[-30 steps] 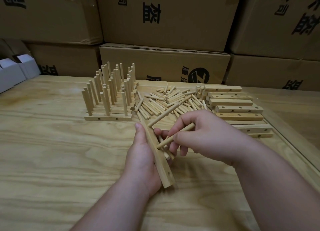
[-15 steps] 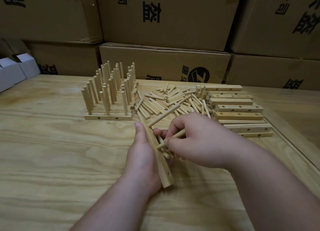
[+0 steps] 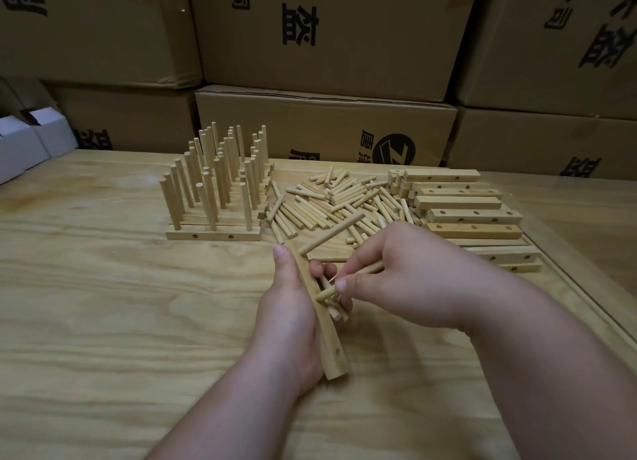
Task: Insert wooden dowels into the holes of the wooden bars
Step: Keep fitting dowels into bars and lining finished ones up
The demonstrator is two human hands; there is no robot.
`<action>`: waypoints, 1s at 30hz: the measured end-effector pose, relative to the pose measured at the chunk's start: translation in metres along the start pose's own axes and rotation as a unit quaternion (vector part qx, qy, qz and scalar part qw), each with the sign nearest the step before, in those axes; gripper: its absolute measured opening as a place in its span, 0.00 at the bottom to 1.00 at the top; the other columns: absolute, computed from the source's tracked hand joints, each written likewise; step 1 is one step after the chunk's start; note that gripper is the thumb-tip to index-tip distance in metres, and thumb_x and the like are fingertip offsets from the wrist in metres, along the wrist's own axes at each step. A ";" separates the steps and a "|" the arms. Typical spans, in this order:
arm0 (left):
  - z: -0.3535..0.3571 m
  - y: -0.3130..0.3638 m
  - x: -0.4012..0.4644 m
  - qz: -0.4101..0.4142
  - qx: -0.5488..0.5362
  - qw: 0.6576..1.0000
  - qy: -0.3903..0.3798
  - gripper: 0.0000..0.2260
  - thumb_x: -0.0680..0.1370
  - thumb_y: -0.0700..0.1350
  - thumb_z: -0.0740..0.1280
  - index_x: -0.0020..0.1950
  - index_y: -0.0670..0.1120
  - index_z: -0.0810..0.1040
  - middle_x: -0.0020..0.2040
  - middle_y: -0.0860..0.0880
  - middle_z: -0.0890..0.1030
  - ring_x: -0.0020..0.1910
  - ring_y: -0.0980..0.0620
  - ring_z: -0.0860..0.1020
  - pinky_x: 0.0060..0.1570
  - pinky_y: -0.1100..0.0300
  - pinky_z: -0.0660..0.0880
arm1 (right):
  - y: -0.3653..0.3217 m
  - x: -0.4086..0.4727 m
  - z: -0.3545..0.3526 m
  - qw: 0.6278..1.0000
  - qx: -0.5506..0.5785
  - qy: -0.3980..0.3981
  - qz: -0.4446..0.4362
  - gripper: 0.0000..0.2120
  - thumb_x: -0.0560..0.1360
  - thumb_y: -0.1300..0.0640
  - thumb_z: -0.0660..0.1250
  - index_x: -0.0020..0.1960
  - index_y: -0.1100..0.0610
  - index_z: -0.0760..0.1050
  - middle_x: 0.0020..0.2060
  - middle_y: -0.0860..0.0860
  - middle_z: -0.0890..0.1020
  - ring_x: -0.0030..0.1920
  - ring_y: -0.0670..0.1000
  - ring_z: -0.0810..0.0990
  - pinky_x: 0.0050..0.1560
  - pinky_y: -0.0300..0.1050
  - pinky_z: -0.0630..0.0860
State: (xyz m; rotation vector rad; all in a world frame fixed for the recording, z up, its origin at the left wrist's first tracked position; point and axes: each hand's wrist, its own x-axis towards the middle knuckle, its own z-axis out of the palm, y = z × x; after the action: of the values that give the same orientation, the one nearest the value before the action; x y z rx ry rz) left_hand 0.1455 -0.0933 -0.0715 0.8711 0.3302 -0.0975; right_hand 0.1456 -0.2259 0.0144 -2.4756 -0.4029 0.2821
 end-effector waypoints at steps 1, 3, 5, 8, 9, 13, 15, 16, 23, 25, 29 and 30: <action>0.001 0.000 -0.001 0.002 0.002 1.000 -0.001 0.28 0.79 0.70 0.54 0.36 0.49 0.73 0.38 0.45 0.80 0.28 0.48 0.76 0.24 0.60 0.73 | 0.001 0.000 -0.002 1.000 -0.014 -0.001 0.003 0.06 0.75 0.43 0.72 0.40 0.39 0.85 0.36 0.38 0.85 0.39 0.38 0.81 0.42 0.42 0.79; 0.003 -0.001 -0.001 0.004 0.002 1.000 -0.001 0.27 0.79 0.70 0.54 0.37 0.48 0.73 0.37 0.46 0.79 0.27 0.48 0.75 0.24 0.61 0.72 | 0.002 -0.002 -0.006 1.000 -0.021 -0.008 0.010 0.05 0.74 0.42 0.72 0.40 0.37 0.85 0.39 0.38 0.85 0.43 0.40 0.81 0.48 0.46 0.81; 0.003 -0.002 0.000 0.005 0.001 1.000 0.000 0.27 0.79 0.70 0.54 0.36 0.48 0.73 0.37 0.46 0.79 0.27 0.48 0.75 0.23 0.61 0.72 | 0.000 -0.003 -0.005 1.000 -0.025 -0.008 0.010 0.06 0.74 0.43 0.72 0.40 0.38 0.85 0.37 0.39 0.85 0.43 0.41 0.81 0.47 0.46 0.81; 0.001 -0.003 0.002 0.003 0.006 1.000 0.009 0.29 0.79 0.71 0.54 0.34 0.49 0.74 0.33 0.45 0.80 0.25 0.48 0.76 0.26 0.61 0.72 | -0.005 -0.003 0.001 0.999 -0.053 0.010 -0.001 0.09 0.76 0.44 0.70 0.38 0.43 0.84 0.32 0.42 0.83 0.35 0.43 0.81 0.35 0.43 0.79; 0.001 -0.003 0.002 0.001 0.006 1.000 0.011 0.29 0.78 0.71 0.54 0.33 0.49 0.74 0.32 0.46 0.80 0.25 0.48 0.76 0.28 0.60 0.73 | -0.006 -0.003 0.003 0.998 -0.067 0.016 -0.005 0.10 0.76 0.44 0.70 0.37 0.44 0.83 0.30 0.41 0.82 0.32 0.42 0.80 0.31 0.42 0.76; 0.000 -0.004 0.005 0.001 -0.003 1.000 0.016 0.29 0.78 0.71 0.53 0.32 0.50 0.72 0.32 0.47 0.79 0.26 0.48 0.78 0.31 0.58 0.75 | -0.008 -0.001 0.008 0.995 -0.096 0.025 -0.018 0.12 0.77 0.46 0.70 0.36 0.46 0.81 0.27 0.36 0.80 0.31 0.38 0.78 0.29 0.41 0.71; -0.001 -0.003 0.005 0.000 -0.018 1.000 0.013 0.30 0.79 0.71 0.53 0.31 0.50 0.72 0.36 0.46 0.79 0.27 0.48 0.78 0.30 0.59 0.76 | -0.005 0.000 0.007 0.997 -0.067 0.022 -0.014 0.10 0.76 0.46 0.70 0.37 0.45 0.83 0.29 0.40 0.82 0.32 0.41 0.80 0.33 0.41 0.75; -0.001 -0.004 0.006 0.003 -0.024 1.000 0.013 0.30 0.79 0.71 0.52 0.30 0.50 0.71 0.38 0.46 0.79 0.28 0.48 0.77 0.30 0.58 0.76 | -0.002 0.001 0.006 0.999 -0.044 0.014 -0.009 0.10 0.77 0.46 0.71 0.38 0.45 0.83 0.30 0.39 0.82 0.33 0.39 0.80 0.34 0.39 0.74; -0.003 -0.007 0.009 0.015 -0.026 0.999 0.024 0.31 0.78 0.72 0.53 0.27 0.50 0.73 0.38 0.47 0.80 0.28 0.48 0.78 0.32 0.56 0.75 | -0.002 0.001 0.006 0.999 -0.041 0.007 -0.004 0.10 0.78 0.46 0.70 0.38 0.46 0.82 0.27 0.34 0.79 0.30 0.33 0.77 0.28 0.34 0.67; -0.003 -0.008 0.009 0.016 -0.017 0.999 0.028 0.32 0.78 0.72 0.53 0.26 0.50 0.73 0.35 0.47 0.80 0.27 0.48 0.78 0.35 0.55 0.75 | -0.008 0.001 0.008 0.997 -0.080 0.013 -0.008 0.11 0.78 0.47 0.69 0.38 0.47 0.81 0.23 0.37 0.78 0.25 0.36 0.75 0.23 0.34 0.65; -0.004 -0.008 0.009 0.002 -0.011 0.999 0.033 0.33 0.77 0.74 0.53 0.24 0.51 0.73 0.31 0.48 0.80 0.24 0.49 0.77 0.31 0.56 0.75 | -0.015 -0.002 0.011 0.994 -0.109 0.014 -0.017 0.11 0.78 0.50 0.68 0.39 0.50 0.83 0.24 0.33 0.78 0.27 0.36 0.76 0.21 0.32 0.64; -0.004 -0.008 0.009 0.004 -0.011 0.999 0.034 0.33 0.77 0.73 0.53 0.25 0.51 0.73 0.31 0.48 0.79 0.25 0.49 0.77 0.31 0.57 0.75 | -0.014 -0.002 0.011 0.995 -0.101 0.015 -0.016 0.11 0.78 0.49 0.68 0.39 0.50 0.83 0.25 0.36 0.79 0.27 0.38 0.77 0.22 0.34 0.65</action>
State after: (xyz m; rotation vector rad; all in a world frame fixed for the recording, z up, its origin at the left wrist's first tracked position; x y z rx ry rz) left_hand 0.1513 -0.0948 -0.0830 0.8555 0.3896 -0.0565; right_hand 0.1378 -0.2096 0.0144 -2.6643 -0.4790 0.2001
